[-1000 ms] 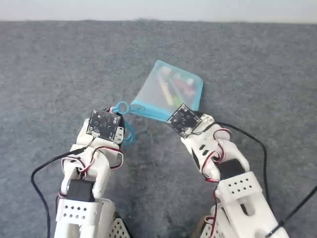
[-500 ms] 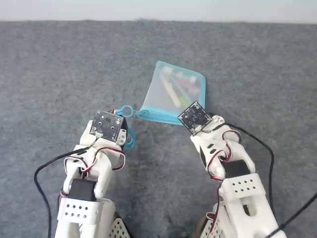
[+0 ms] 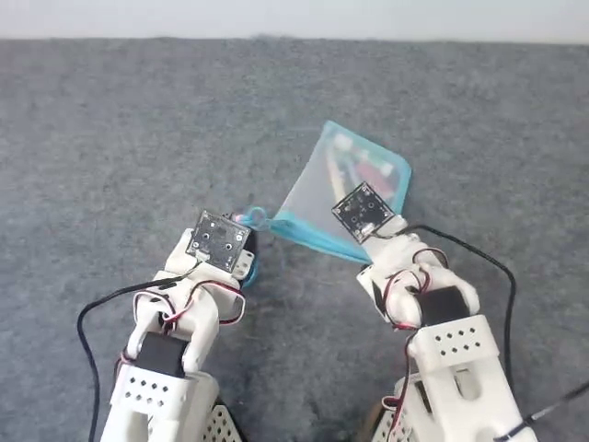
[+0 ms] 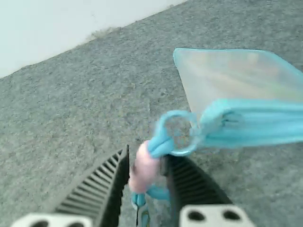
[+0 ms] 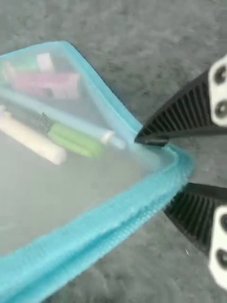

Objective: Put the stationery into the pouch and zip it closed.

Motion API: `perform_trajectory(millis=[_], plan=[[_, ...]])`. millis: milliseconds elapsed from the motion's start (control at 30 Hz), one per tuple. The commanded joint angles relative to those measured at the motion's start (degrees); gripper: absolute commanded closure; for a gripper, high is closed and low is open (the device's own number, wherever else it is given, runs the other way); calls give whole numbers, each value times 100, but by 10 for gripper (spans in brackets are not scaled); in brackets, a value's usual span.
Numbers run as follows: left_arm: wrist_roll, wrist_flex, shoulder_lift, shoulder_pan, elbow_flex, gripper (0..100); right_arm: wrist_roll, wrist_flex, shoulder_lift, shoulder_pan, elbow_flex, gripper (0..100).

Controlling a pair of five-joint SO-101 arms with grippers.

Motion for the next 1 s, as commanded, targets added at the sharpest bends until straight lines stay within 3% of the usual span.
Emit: perform_trajectory(millis=[0,167,367,567,967], plan=[[-9,-185,-26,53,-22,797,-176,347,57,-4,-334,831],[-9,-185,-26,53,-13,798,-167,541,48,-13,-378,764],[-26,-185,-26,53,-13,809,-185,1411,48,-22,-941,758],[-35,-193,-26,53,-13,874,-149,1525,48,-585,-1002,757],[-18,-211,-26,44,-13,775,-185,1481,48,-840,-985,741]])
